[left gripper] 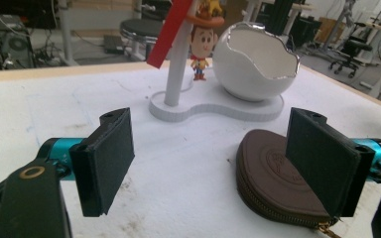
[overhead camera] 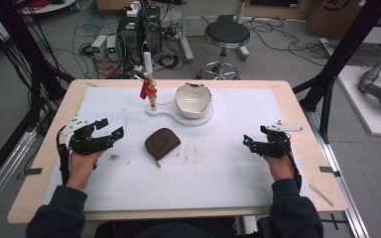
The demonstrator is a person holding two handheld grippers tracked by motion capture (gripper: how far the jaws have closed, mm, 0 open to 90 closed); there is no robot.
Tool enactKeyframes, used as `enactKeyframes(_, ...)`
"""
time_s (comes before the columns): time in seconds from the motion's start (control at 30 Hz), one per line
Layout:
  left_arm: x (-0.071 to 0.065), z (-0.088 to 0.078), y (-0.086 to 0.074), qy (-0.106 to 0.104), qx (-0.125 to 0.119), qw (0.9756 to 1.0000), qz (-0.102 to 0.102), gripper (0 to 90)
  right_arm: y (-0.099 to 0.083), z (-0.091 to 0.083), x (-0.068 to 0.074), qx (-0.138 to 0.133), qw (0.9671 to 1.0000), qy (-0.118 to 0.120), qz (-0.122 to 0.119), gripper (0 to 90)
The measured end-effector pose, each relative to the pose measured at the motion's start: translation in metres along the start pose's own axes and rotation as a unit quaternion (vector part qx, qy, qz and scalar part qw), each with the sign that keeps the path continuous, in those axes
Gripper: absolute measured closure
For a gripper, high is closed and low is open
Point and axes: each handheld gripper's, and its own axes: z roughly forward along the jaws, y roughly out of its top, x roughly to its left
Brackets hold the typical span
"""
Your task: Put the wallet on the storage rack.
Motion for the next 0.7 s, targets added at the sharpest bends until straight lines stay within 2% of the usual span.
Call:
enactKeyframes(0.2, -0.004, 0.004, -0.002, -0.009, 0.008, 0.9999, -0.005, 19.5, 0.000, 0.000, 0.002, 0.001, 1.0000, 0.001, -0.002, 21.1)
enactKeyframes(0.37, -0.007, 0.013, -0.003, -0.029, 0.024, 0.9992, -0.015, 19.5, 0.000, 0.000, 0.003, 0.002, 1.0000, 0.006, -0.004, 21.1)
enactKeyframes(0.43, -0.017, 0.026, -0.004, -0.049, 0.039, 0.9978, -0.021, 19.5, 0.000, 0.000, 0.004, 0.000, 0.9999, 0.010, -0.005, 21.1)
enactKeyframes(0.47, -0.017, 0.026, -0.004, -0.049, 0.039, 0.9978, -0.021, 19.5, 0.000, 0.000, 0.005, 0.000, 0.9999, 0.011, -0.005, 21.1)
enactKeyframes(0.5, -0.020, 0.031, -0.004, -0.054, 0.050, 0.9971, -0.017, 19.5, 0.000, 0.000, 0.005, 0.000, 0.9999, 0.011, -0.005, 21.1)
enactKeyframes(0.53, -0.026, 0.043, -0.006, -0.057, 0.073, 0.9956, -0.015, 19.8, 0.000, 0.000, 0.006, 0.002, 0.9999, 0.013, -0.006, 21.1)
enactKeyframes(0.57, -0.026, 0.043, -0.006, -0.057, 0.073, 0.9956, -0.015, 19.9, 0.000, 0.000, 0.006, 0.002, 0.9999, 0.013, -0.006, 21.1)
enactKeyframes(0.6, -0.028, 0.049, -0.007, -0.056, 0.086, 0.9947, -0.014, 19.9, 0.001, 0.000, 0.007, -0.001, 0.9998, 0.015, -0.009, 21.1)
enactKeyframes(0.63, -0.030, 0.061, -0.010, -0.057, 0.113, 0.9918, -0.018, 20.5, 0.001, 0.000, 0.007, -0.001, 0.9998, 0.015, -0.009, 21.1)
enactKeyframes(0.67, -0.030, 0.061, -0.010, -0.057, 0.113, 0.9918, -0.018, 22.2, 0.001, 0.000, 0.007, -0.002, 0.9999, 0.016, -0.006, 21.1)
enactKeyframes(0.7, -0.030, 0.067, -0.012, -0.059, 0.124, 0.9903, -0.023, 23.6, 0.001, 0.001, 0.007, -0.002, 0.9999, 0.015, -0.007, 21.1)
